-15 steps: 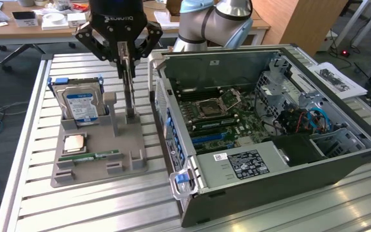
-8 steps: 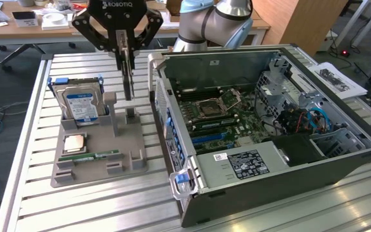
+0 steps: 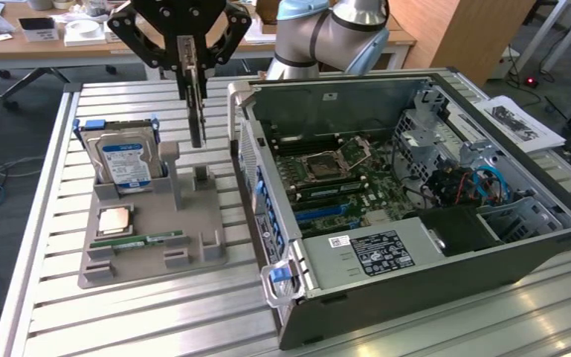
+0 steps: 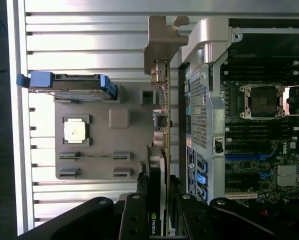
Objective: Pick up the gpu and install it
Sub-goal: 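Pick up the gpu and move the gpu toward the slot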
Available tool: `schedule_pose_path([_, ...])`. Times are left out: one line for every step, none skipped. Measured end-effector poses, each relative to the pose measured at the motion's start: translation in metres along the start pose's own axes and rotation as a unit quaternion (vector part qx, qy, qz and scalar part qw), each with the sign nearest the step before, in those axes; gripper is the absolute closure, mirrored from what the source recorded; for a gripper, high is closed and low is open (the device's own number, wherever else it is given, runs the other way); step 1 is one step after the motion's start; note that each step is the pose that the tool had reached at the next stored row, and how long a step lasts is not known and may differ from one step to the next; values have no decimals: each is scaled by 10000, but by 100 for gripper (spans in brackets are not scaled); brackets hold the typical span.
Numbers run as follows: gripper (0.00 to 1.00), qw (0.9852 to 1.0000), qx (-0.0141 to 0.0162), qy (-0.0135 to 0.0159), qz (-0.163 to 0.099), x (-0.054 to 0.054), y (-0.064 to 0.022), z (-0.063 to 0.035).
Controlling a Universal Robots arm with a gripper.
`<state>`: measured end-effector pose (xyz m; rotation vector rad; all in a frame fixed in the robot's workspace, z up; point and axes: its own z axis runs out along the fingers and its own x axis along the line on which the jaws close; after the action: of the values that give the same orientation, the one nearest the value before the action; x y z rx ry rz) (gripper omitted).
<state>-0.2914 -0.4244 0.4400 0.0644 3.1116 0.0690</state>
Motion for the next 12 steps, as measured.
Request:
schedule_pose_path([73, 10000, 0, 0, 0, 0, 0, 0])
schedule_pose_path([73, 10000, 0, 0, 0, 0, 0, 0])
schedule_pose_path([73, 10000, 0, 0, 0, 0, 0, 0])
schedule_pose_path([73, 10000, 0, 0, 0, 0, 0, 0])
schedule_pose_path([73, 10000, 0, 0, 0, 0, 0, 0])
schedule_pose_path([73, 10000, 0, 0, 0, 0, 0, 0])
schedule_pose_path([73, 10000, 0, 1, -1, -3, 0, -1])
schedule_pose_path([73, 10000, 0, 1, -1, -8, 0, -1])
schedule_pose_path([73, 10000, 0, 1, -1, -16, 0, 0])
schedule_pose_path([73, 10000, 0, 0, 0, -26, 1, 1])
schedule_pose_path([73, 10000, 0, 0, 0, -38, 2, 1])
schedule_pose_path([73, 10000, 0, 0, 0, -54, 3, 1])
